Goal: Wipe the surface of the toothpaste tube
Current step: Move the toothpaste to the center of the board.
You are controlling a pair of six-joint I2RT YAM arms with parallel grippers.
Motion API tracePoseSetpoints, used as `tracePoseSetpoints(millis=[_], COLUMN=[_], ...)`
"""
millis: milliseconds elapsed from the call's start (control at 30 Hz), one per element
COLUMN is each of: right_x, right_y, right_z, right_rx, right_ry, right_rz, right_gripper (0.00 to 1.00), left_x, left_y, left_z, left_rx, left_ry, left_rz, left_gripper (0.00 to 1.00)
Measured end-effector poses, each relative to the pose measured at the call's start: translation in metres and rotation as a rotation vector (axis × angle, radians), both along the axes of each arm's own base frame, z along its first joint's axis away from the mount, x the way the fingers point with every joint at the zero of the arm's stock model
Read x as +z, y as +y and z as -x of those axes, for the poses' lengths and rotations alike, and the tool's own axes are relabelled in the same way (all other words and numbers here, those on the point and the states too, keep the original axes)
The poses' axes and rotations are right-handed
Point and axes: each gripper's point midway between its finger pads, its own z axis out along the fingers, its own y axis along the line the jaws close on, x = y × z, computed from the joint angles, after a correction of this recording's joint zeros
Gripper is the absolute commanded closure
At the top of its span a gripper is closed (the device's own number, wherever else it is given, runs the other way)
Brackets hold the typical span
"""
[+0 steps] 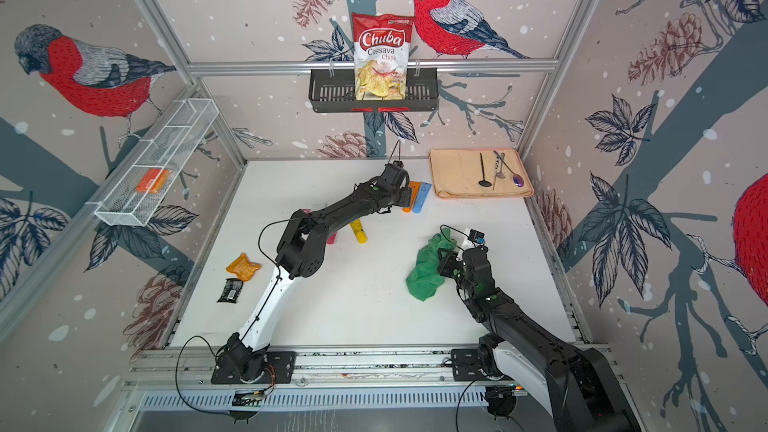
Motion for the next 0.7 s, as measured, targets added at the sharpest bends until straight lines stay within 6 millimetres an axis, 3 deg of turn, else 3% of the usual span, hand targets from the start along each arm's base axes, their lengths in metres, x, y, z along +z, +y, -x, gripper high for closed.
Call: tracePoseSetpoints(millis=[400,700], right_x=[0.002,0.002], right_y=[0.0,0.001], right_z=[0.0,0.0], right_rx=[0.001,0.005], right_ry=[-0.005,-0.005], right_rz=[-0.003,-0.003], right_gripper=[0.89,0.89], left_x=[-0.02,-0.033], left_y=[-0.012,-0.015], left_z=[0.009,0.014], left_rx=[-0.067,-0.06], left_ry=[0.039,0.029], left_rz=[0.02,-0.051], left_gripper=[0.43,0.66])
